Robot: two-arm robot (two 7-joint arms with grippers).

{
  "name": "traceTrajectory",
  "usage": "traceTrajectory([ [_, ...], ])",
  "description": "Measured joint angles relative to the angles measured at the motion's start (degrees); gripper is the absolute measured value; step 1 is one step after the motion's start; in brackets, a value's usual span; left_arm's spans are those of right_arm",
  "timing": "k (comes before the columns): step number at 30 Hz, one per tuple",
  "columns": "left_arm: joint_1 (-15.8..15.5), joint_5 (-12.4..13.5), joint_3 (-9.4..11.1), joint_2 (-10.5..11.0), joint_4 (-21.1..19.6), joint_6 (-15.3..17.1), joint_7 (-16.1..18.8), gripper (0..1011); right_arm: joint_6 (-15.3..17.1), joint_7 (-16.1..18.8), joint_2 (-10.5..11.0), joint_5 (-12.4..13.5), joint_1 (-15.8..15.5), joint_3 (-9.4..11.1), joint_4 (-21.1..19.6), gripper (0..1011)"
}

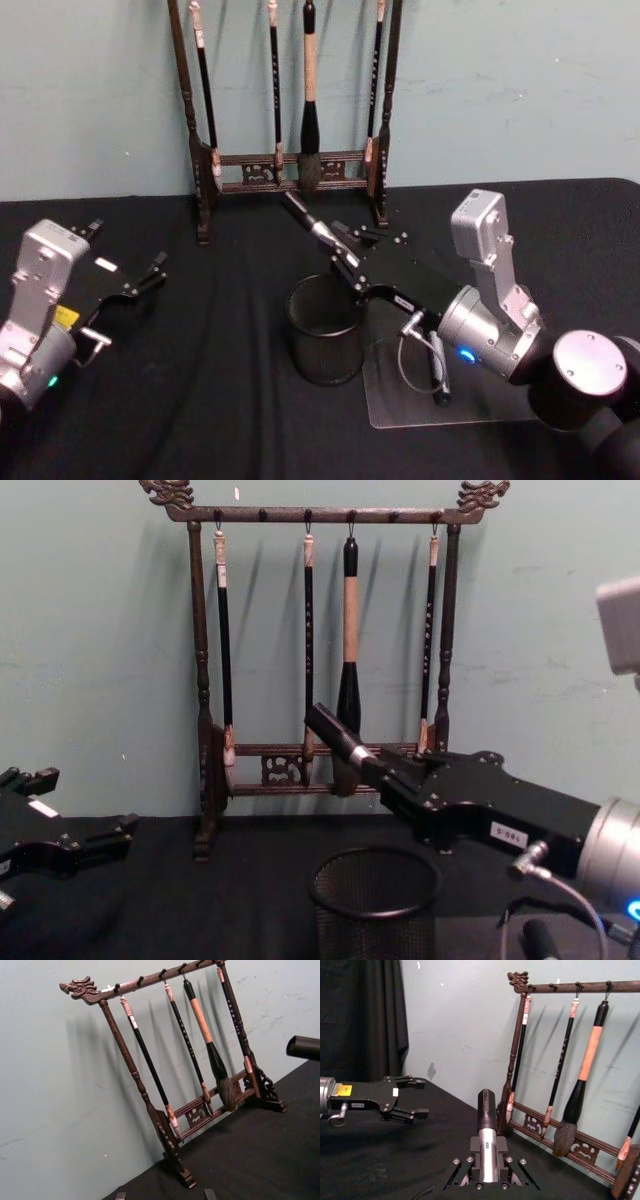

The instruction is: Pick up the water-based marker from the table and place it into the pen holder.

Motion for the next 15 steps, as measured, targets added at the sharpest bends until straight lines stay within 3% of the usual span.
traceTrajectory([
  [15, 0.0, 0.0, 0.0, 0.0, 0.0, 0.0, 0.0, 1009, -0.35, 0.97, -1.35, -0.05, 2.19, -2.64, 2.59, 192],
])
